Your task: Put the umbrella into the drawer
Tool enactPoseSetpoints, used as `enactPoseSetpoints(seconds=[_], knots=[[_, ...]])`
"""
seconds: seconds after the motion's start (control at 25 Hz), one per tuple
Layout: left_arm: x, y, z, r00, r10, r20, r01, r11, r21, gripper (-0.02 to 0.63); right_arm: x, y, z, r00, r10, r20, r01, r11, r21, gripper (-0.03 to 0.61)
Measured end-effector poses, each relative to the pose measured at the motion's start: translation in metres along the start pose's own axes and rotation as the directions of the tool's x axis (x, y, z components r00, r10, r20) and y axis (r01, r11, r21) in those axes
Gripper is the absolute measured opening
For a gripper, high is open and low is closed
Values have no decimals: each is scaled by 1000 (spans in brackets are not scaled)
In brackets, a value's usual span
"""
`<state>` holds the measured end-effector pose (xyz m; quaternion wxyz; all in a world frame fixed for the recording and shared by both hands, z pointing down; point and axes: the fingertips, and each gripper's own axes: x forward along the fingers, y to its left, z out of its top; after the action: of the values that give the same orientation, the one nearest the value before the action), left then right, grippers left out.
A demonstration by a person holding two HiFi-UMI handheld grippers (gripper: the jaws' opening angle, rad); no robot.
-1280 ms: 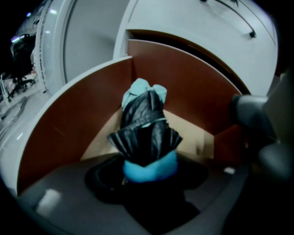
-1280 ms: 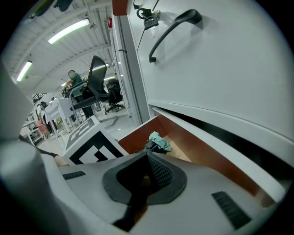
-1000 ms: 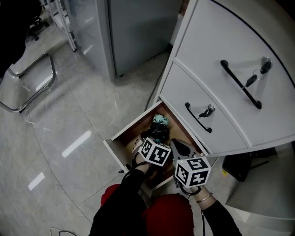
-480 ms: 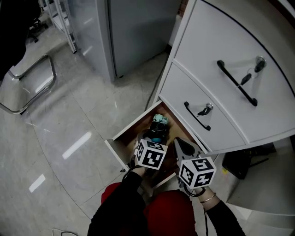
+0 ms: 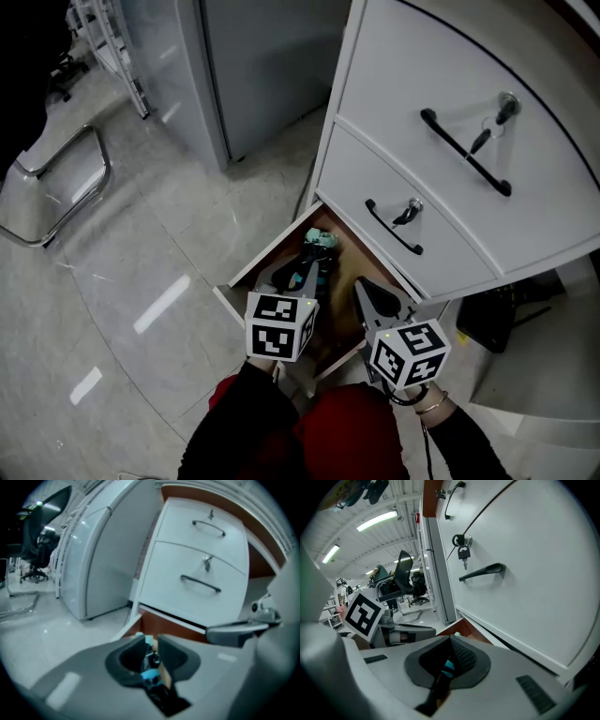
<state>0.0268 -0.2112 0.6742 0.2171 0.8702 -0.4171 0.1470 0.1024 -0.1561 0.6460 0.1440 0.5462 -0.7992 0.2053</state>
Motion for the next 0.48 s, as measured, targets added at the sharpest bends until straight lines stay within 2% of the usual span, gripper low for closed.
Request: enactPoseSetpoints(seconds=[0.12,0.32,0.48], knots=[[-21,7,17,998,1,68,1,1000,-31,3,-5,1,3,1000,2,21,-1,1000,-6,2],[-60,15,42,985,-10,171,16,999,-32,2,-13,7,9,998,24,57,-24,1000,2,2],[-91,25,47,973,-3,231,21,997,-75,3,-20,15,15,994,43,104,-41,999,-18,2]])
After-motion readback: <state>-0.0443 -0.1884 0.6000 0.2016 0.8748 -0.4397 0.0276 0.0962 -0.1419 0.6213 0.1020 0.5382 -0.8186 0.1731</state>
